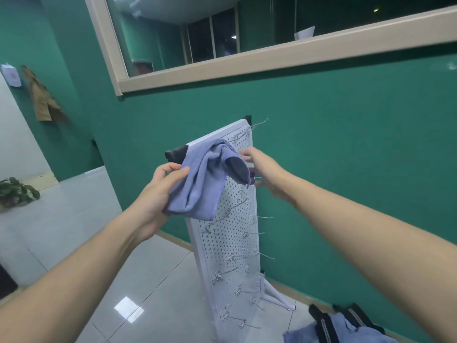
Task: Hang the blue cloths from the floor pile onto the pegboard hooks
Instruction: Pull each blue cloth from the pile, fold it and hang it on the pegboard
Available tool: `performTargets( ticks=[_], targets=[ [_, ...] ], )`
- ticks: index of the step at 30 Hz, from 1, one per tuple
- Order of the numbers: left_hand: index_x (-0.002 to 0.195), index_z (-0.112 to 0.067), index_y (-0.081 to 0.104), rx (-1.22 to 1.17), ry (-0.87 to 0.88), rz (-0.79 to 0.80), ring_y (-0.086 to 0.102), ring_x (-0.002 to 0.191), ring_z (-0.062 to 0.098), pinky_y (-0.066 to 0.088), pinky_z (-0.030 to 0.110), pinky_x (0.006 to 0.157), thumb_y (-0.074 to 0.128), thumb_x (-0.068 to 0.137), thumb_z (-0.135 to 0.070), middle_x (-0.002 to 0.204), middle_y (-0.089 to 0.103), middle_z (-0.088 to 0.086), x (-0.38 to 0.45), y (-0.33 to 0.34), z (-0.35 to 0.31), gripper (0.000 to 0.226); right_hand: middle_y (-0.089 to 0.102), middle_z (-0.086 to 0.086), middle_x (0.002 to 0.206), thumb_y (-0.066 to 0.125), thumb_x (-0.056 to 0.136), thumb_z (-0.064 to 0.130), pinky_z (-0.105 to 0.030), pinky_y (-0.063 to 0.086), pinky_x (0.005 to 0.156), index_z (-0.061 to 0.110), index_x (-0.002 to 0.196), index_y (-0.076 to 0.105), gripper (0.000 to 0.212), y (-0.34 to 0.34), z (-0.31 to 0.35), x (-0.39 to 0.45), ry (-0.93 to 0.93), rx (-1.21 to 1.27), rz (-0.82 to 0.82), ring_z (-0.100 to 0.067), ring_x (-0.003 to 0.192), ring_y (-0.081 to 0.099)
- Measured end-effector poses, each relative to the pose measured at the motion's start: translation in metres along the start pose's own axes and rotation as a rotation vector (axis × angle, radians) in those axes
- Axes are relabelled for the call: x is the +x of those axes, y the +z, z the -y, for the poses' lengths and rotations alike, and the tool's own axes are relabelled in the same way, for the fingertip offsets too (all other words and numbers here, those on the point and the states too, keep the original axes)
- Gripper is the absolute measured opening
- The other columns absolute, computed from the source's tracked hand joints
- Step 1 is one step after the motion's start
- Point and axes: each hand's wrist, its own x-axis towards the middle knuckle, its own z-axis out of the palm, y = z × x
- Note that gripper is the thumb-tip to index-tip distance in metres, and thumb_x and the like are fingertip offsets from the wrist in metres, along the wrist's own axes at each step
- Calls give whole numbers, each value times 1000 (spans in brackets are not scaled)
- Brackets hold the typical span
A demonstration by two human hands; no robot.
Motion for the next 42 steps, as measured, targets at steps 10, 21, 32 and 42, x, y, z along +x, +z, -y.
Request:
performTargets(
  ticks=[10,21,32,42],
  targets=[
    [122,-15,72,-112,-204,103,69,93,20,51,33,85,66,91,-33,116,74,5,1,14,-19,37,51,-20,132,59,78,4,-51,55,72,47,153,15,97,-3,26,-2,-440,-446,238,-41,93,61],
    [109,-4,73,-374,-207,118,70,85,24,58,30,78,54,89,-12,105,73,13,16,32,-32,29,67,13,114,62,89,9,-16,49,82,39,124,57,45,-3,34,13,-534,-448,80,-1,96,66],
    [115,-8,69,-452,-132,146,69,80,21,58,28,71,58,94,-18,99,72,8,24,36,-27,26,71,20,103,58,93,17,-16,47,85,27,110,72,24,-5,36,28,-611,-441,-112,-2,101,63],
    [130,-19,65,-285,-38,-22,73,92,17,58,27,63,64,95,-33,116,75,4,19,46,7,38,72,4,112,58,94,17,-26,54,86,25,117,68,26,11,17,26,-376,-392,68,-17,105,66]
  ],
)
